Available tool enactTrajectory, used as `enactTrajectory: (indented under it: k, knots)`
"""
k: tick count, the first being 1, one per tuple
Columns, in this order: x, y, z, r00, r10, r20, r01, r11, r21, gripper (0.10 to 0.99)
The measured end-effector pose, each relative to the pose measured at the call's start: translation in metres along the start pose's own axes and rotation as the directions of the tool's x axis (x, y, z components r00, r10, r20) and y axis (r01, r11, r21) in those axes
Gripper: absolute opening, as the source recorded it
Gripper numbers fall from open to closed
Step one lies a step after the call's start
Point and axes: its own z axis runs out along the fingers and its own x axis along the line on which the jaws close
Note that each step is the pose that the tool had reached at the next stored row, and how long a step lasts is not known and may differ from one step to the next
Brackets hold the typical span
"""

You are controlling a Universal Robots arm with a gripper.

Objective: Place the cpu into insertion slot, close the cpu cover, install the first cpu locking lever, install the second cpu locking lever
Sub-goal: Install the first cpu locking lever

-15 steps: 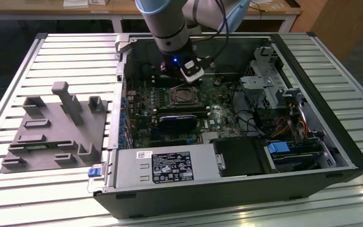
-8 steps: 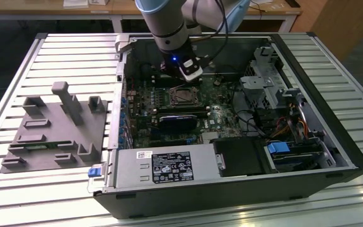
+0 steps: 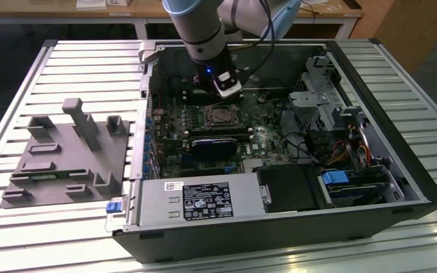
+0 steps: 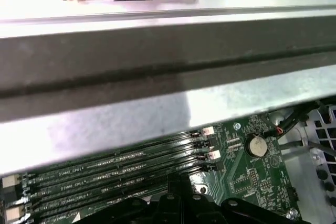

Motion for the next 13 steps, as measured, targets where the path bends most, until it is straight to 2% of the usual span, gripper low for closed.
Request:
enactTrajectory:
  k: [13]
  knots:
    - [0.0045, 0.0056, 0.002, 0.9976, 0.067, 0.0182, -0.067, 0.9976, 0.019, 0.102]
